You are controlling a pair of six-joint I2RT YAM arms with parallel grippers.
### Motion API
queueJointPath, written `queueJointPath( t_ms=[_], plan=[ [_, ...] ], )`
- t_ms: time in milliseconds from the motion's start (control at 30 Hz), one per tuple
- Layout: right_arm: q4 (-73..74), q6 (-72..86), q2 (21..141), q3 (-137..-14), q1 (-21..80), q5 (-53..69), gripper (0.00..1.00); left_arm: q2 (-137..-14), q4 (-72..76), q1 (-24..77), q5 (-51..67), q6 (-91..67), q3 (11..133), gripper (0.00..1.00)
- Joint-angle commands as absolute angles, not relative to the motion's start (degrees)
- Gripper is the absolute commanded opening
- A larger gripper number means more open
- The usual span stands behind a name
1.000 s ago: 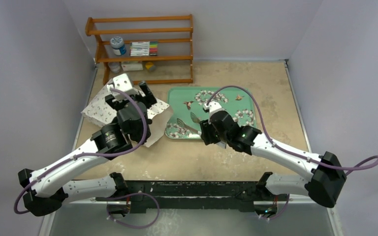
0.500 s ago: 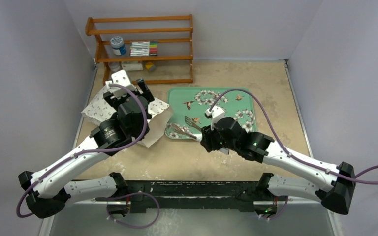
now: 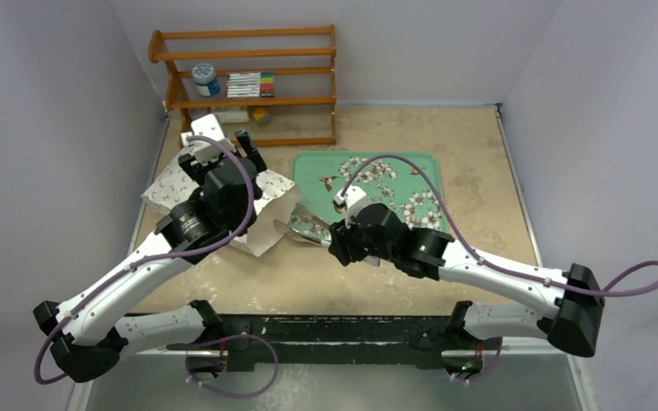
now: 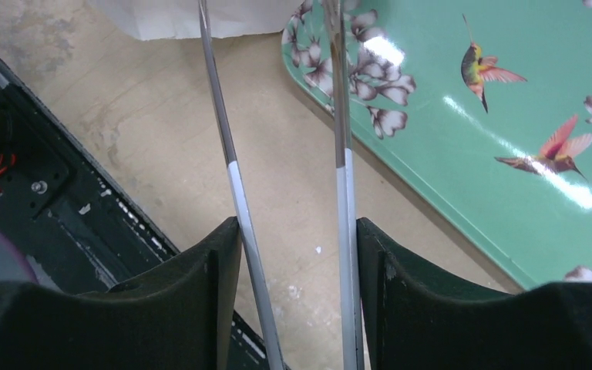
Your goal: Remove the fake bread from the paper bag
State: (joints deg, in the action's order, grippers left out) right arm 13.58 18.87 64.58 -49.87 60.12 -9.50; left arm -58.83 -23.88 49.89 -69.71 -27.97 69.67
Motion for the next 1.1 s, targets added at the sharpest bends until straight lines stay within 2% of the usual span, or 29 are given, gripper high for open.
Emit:
queueJointPath(
  t_ms=[0,200,733,1067],
  plan=[
    [3.4,16.2,69.0,-53.8,60.4,-11.4,0.55,-59.4,-24.8,46.6,-64.9,-29.5,71.9,0.76],
    [-2.3,13.6,77.0,-55.0,60.4,-12.8,0.55,-60.0,-25.2,43.9,-61.6,-30.2,72.1,0.76],
    [-10.3,3.7,88.9,-62.5,60.3,-11.2,0.56,-60.0,-25.2,42.0,-59.9,-31.1,71.6,0.76],
    [-11.1,0.6,90.7,-62.0,60.4,-11.4,0.56,-59.9,-24.8,41.1,-59.3,-30.9,71.2,0.76]
  ],
)
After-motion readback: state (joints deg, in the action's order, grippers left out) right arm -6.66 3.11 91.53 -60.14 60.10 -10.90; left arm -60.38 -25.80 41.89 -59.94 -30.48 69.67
